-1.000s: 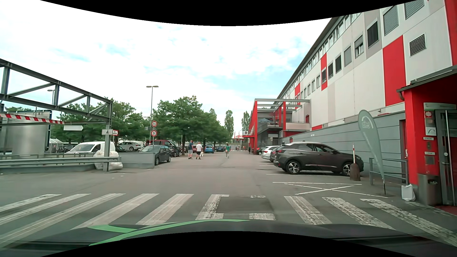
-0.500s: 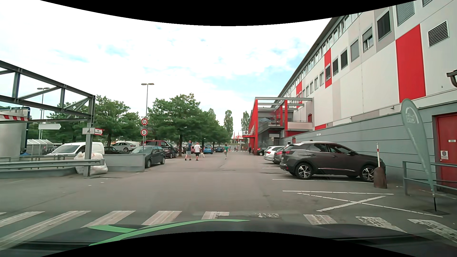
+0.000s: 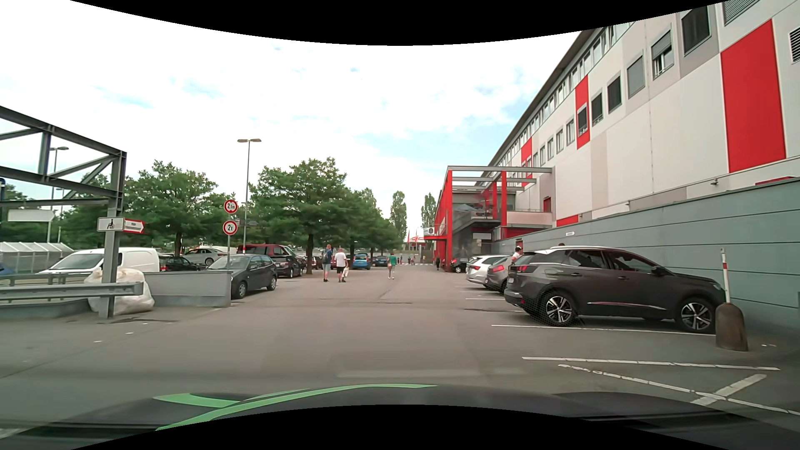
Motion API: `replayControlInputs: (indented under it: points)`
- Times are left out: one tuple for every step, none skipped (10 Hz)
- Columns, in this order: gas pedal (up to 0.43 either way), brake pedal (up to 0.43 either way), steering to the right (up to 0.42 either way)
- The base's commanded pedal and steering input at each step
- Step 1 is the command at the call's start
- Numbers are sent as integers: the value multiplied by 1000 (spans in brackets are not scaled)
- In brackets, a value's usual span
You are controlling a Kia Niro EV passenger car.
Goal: Follow the waypoints while adhering to traffic rules and regulations
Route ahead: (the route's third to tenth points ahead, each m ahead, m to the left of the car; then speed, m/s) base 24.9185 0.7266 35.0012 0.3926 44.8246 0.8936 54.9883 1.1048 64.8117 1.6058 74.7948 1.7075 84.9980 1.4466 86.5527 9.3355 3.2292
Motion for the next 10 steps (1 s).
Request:
replayControlInputs:
  points:
    - [20, 0, 11]
    - [20, 0, 11]
    - [20, 0, 11]
    - [20, 0, 11]
    - [20, 0, 11]
    - [20, 0, 11]
    - [20, 0, 11]
    - [20, 0, 11]
    - [20, 0, 11]
    - [20, 0, 11]
